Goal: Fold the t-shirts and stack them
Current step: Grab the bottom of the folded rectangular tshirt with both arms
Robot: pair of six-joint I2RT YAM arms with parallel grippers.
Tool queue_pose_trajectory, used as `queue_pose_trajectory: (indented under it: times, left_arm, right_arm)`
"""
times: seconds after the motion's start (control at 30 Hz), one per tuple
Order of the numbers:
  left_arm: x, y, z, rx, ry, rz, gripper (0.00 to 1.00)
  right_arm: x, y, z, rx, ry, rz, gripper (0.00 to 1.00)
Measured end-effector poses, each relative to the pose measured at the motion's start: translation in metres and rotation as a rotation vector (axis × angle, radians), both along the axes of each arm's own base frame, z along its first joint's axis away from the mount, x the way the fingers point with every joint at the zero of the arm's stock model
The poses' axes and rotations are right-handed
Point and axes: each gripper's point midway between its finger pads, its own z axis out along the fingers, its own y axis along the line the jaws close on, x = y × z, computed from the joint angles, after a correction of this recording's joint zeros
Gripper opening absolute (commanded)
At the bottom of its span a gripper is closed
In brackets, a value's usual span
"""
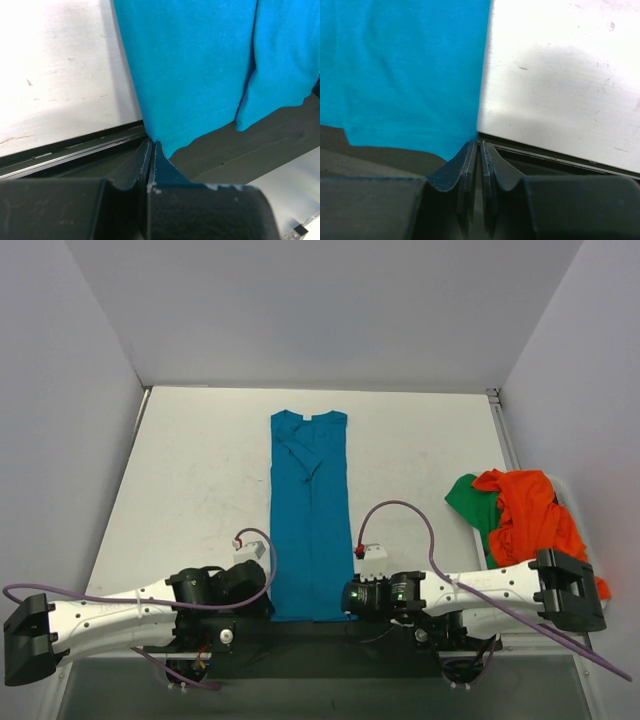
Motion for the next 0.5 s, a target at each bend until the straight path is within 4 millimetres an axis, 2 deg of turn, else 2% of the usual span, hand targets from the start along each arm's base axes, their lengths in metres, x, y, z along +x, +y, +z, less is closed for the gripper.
queue_pose_trajectory:
  times: [0.03, 0.1, 0.13, 0.23, 0.33, 0.5]
  left_arm:
    - [-0.001, 0.001, -0.001, 0.002, 0.003, 0.0, 0.03]
    - [-0.002, 0.001, -0.001, 0.002, 0.009, 0.002, 0.16]
    - [-0.002, 0.002, 0.0, 0.001, 0.011, 0.004, 0.28]
    - [-0.004, 0.004, 0.001, -0.001, 0.02, 0.01, 0.43]
    - [-0.005, 0.005, 0.003, -0.016, 0.024, 0.018, 0.45]
    - [-0.008, 0.007, -0.001, -0.026, 0.035, 0.019, 0.43]
  right_arm:
    - [-0.001, -0.001, 0.0, 0.002, 0.003, -0.002, 0.15]
    - [-0.002, -0.001, 0.0, 0.013, 0.011, -0.007, 0.25]
    - [-0.003, -0.001, 0.001, 0.021, 0.014, -0.009, 0.32]
    - [-0.005, 0.0, 0.003, 0.058, 0.026, -0.014, 0.37]
    - [-0.008, 0.002, 0.002, 0.111, 0.044, -0.024, 0.36]
    - [-0.01, 0.002, -0.012, 0.189, 0.107, -0.067, 0.36]
